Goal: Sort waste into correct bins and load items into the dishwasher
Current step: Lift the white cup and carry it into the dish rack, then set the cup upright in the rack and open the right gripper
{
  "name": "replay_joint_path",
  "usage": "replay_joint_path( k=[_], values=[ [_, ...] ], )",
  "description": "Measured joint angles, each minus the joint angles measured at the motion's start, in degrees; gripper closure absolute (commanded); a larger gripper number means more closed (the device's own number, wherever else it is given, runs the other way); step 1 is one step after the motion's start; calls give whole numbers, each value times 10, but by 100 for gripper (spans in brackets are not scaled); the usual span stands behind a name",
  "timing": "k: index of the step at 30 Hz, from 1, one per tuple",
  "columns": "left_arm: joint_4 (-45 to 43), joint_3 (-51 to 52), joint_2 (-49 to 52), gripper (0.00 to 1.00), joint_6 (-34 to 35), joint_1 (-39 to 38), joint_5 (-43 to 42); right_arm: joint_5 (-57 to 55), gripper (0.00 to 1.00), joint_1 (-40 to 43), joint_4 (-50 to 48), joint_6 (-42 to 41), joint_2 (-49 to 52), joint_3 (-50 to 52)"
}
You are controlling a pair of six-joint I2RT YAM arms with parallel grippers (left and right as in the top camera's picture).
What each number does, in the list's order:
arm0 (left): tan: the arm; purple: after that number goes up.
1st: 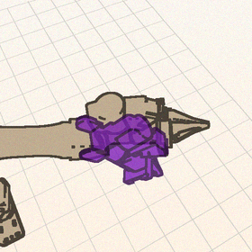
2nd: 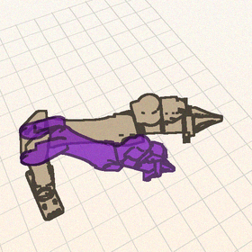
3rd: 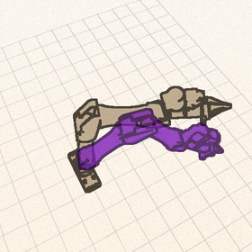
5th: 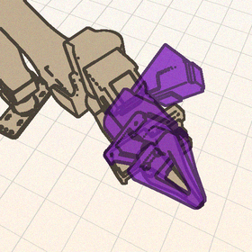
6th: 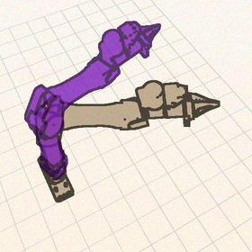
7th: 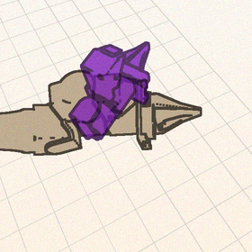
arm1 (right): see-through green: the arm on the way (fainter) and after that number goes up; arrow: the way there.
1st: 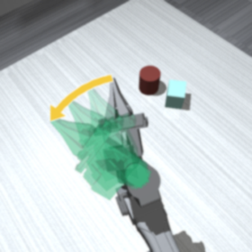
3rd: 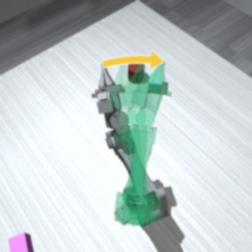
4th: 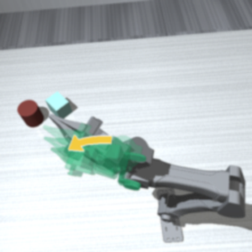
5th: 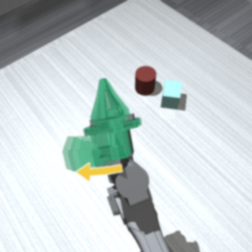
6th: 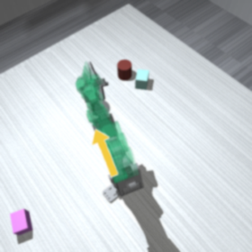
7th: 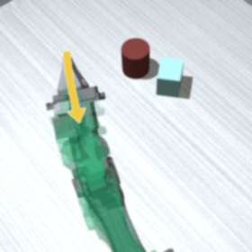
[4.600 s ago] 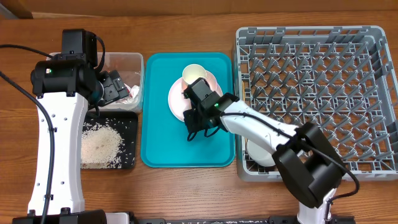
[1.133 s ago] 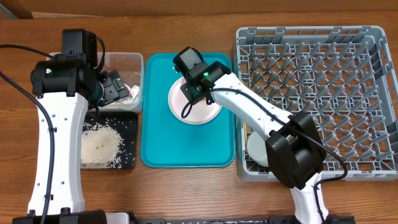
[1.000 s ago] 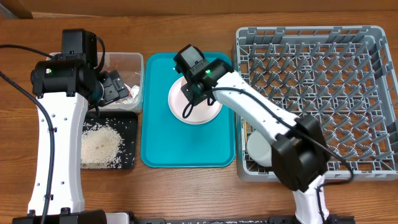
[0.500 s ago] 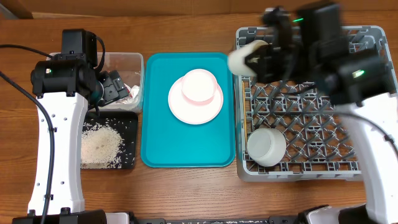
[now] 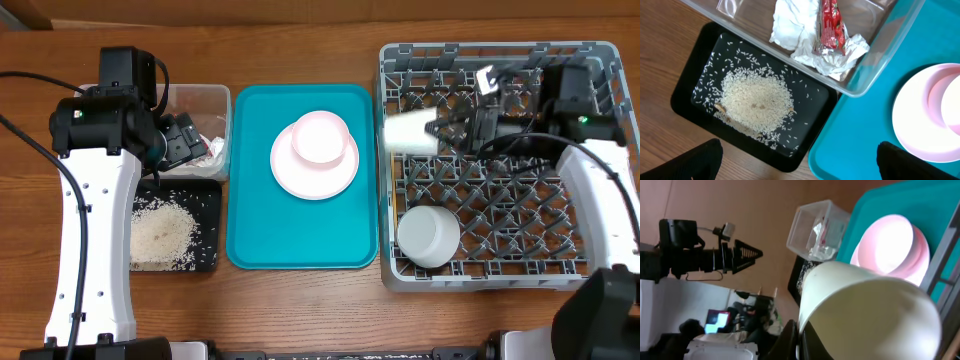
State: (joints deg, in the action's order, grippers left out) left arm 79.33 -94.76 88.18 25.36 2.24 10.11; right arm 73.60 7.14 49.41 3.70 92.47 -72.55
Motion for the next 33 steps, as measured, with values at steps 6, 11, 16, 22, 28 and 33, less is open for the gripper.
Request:
replay_joint_path(
  k=[6, 11, 16, 22, 28, 33],
  values=[
    [0, 0, 0, 0, 0, 0, 0, 19, 96, -2, -23, 0, 58, 38],
    [0, 0, 0, 0, 0, 0, 0, 20, 96, -24, -23, 0, 105, 40],
    [0, 0, 0, 0, 0, 0, 0, 3, 96, -27, -23, 0, 107, 41],
    [0, 0, 0, 0, 0, 0, 0, 2, 96, -29, -30, 0, 107, 40],
    [0, 0, 0, 0, 0, 0, 0, -7, 96, -56, -52, 2, 107, 41],
    [0, 0, 0, 0, 0, 0, 0, -23, 95, -45, -21, 4, 106, 40]
  ],
)
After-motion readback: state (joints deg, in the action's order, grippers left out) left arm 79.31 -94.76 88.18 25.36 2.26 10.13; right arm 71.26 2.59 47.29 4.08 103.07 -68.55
